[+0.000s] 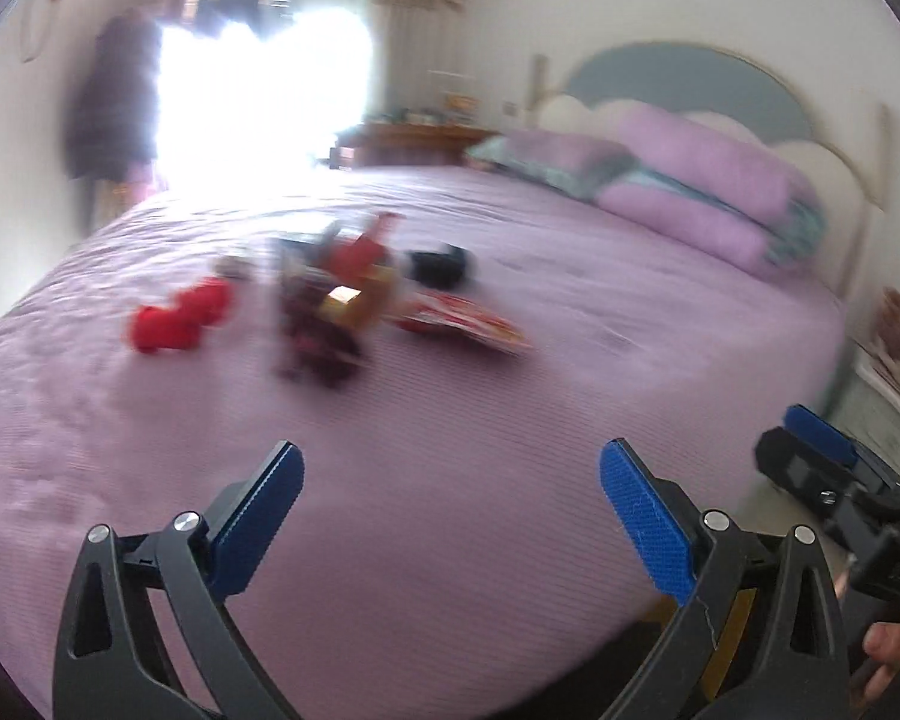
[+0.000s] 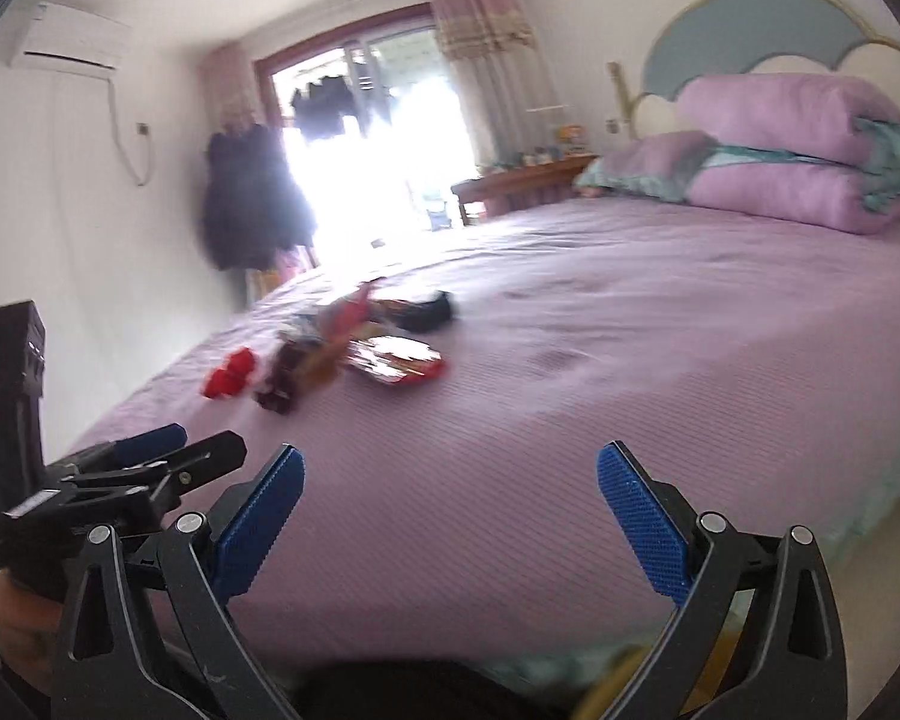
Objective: Collect trash
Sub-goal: 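Move both grippers back to the items on the bed, then grasp the red cloth with the left gripper while the right gripper grasps the dark red scarf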
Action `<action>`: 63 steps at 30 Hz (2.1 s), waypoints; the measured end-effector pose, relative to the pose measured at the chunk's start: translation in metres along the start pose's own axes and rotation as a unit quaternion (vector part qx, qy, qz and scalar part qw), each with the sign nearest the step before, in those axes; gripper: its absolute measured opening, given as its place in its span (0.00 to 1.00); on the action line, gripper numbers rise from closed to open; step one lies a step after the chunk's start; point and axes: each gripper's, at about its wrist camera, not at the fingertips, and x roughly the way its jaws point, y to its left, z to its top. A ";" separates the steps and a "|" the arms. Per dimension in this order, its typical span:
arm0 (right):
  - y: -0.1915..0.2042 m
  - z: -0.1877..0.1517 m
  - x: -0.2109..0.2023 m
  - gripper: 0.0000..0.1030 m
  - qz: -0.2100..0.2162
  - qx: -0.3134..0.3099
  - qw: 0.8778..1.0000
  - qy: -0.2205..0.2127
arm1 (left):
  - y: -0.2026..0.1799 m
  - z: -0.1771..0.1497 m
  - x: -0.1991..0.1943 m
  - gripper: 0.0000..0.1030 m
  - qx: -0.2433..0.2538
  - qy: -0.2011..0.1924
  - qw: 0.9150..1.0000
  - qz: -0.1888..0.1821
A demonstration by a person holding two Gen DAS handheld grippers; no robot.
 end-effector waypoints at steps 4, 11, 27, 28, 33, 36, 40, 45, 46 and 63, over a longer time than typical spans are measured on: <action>0.037 0.012 0.031 0.92 0.036 -0.023 0.999 -0.001 | 0.055 0.013 -0.001 0.96 -0.043 -0.013 0.997 0.055; 0.105 0.024 0.093 0.92 0.092 -0.079 0.992 0.036 | 0.134 0.017 -0.001 0.96 -0.097 -0.016 0.989 0.114; 0.147 0.029 0.204 0.57 0.059 -0.100 0.982 0.150 | 0.187 0.021 0.044 0.96 -0.103 0.023 0.989 0.105; 0.146 0.028 0.210 0.51 0.054 -0.099 0.981 0.157 | 0.189 0.021 0.046 0.96 -0.107 0.025 0.989 0.104; 0.140 0.023 0.220 0.15 0.071 -0.080 0.978 0.177 | 0.201 0.027 0.057 0.96 -0.125 0.034 0.987 0.097; 0.140 0.023 0.209 0.14 0.081 -0.084 0.980 0.162 | 0.204 0.035 0.066 0.96 -0.125 0.038 0.986 0.098; 0.137 0.029 0.195 0.14 0.104 -0.072 0.980 0.152 | 0.203 0.055 0.083 0.96 -0.103 0.037 0.988 0.110; 0.132 0.034 0.187 0.14 0.114 -0.063 0.979 0.153 | 0.200 0.074 0.110 0.96 -0.065 0.059 0.993 0.075; 0.132 0.034 0.186 0.14 0.113 -0.064 0.980 0.152 | 0.199 0.077 0.117 0.96 -0.054 0.065 0.994 0.064; 0.122 0.042 0.173 0.14 0.112 -0.057 0.982 0.143 | 0.208 0.077 0.155 0.41 -0.052 0.125 0.990 0.049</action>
